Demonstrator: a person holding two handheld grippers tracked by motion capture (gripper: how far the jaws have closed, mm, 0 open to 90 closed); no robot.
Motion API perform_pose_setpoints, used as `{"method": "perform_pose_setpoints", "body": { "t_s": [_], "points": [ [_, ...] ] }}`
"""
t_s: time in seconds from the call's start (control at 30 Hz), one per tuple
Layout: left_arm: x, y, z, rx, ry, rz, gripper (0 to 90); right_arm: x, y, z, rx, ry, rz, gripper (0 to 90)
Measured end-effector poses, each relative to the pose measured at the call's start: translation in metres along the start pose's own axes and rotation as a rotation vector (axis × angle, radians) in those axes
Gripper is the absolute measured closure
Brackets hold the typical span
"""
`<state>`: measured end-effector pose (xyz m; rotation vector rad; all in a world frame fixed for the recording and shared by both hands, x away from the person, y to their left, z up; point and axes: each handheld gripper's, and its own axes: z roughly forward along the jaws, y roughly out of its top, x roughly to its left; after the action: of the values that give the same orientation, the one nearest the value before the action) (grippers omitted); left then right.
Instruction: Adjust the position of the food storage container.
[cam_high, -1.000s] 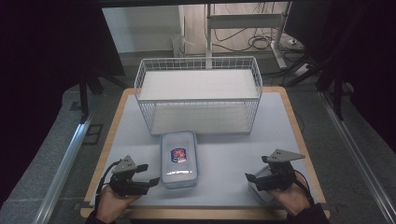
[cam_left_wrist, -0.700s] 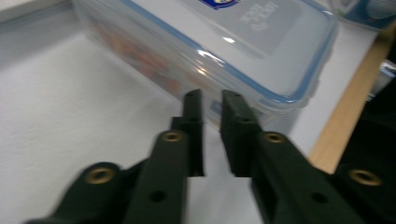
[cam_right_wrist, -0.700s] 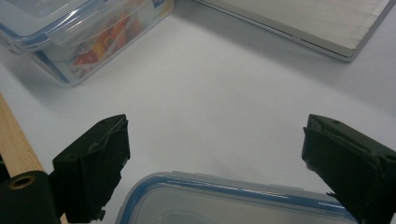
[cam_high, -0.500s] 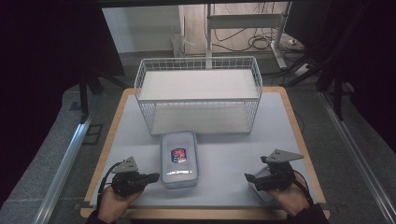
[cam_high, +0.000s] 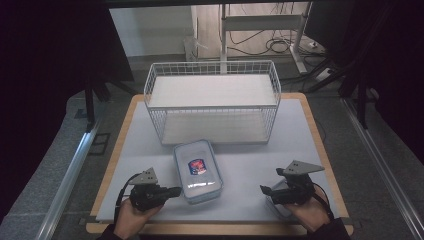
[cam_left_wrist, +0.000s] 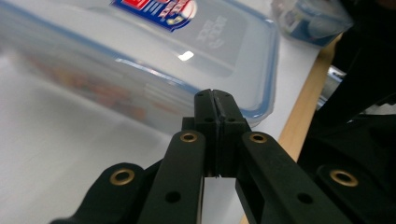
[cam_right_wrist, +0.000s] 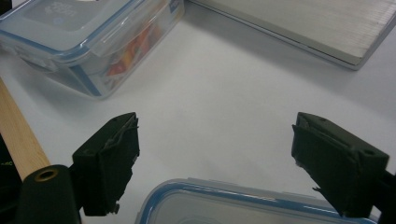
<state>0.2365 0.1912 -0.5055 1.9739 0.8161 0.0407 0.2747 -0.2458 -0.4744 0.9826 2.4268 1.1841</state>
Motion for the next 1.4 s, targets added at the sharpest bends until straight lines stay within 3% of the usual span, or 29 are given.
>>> {"method": "perform_pose_setpoints", "body": {
  "t_s": [0.6,0.73,0.77,0.8,0.9,0.93,0.97,1.0,1.07,1.2,1.23,1.27,1.4],
  "points": [
    [-0.015,0.020,0.040,-0.018,-0.060,0.009,90.0,0.007,0.002,0.001,0.019,0.029,-0.007,36.2],
    [-0.011,0.023,0.038,-0.015,-0.026,0.012,90.0,0.010,0.003,0.002,0.021,0.036,-0.015,43.4],
    [-0.007,0.023,0.034,-0.024,-0.013,0.007,90.0,0.012,0.004,0.003,0.025,0.050,-0.019,50.6],
    [0.003,0.023,0.023,-0.054,0.031,-0.015,90.0,0.014,0.004,0.004,0.027,0.057,-0.018,54.7],
    [0.022,0.024,0.011,-0.063,0.135,-0.028,90.0,0.019,0.006,0.006,0.030,0.078,-0.023,65.9],
    [0.030,0.025,0.009,-0.060,0.168,-0.031,90.0,0.021,0.007,0.007,0.029,0.085,-0.024,69.8],
    [0.030,0.025,0.009,-0.060,0.168,-0.031,90.0,0.021,0.007,0.007,0.029,0.085,-0.024,69.8],
    [0.044,0.028,0.008,-0.059,0.220,-0.045,90.0,0.026,0.009,0.010,0.031,0.098,-0.028,75.8],
    [0.058,0.033,0.010,-0.047,0.266,-0.043,90.0,0.030,0.011,0.014,0.041,0.114,-0.038,80.0],
    [0.083,0.042,0.022,-0.027,0.307,-0.049,90.0,0.039,0.014,0.025,0.071,0.140,-0.051,87.4],
    [0.083,0.042,0.022,-0.027,0.307,-0.049,90.0,0.042,0.015,0.028,0.079,0.145,-0.053,88.6],
    [0.094,0.044,0.029,-0.018,0.318,-0.058,90.0,0.044,0.016,0.031,0.084,0.151,-0.057,89.1],
    [0.106,0.049,0.041,-0.012,0.285,-0.068,89.9,0.053,0.020,0.044,0.122,0.155,-0.061,89.3]
  ]
}}
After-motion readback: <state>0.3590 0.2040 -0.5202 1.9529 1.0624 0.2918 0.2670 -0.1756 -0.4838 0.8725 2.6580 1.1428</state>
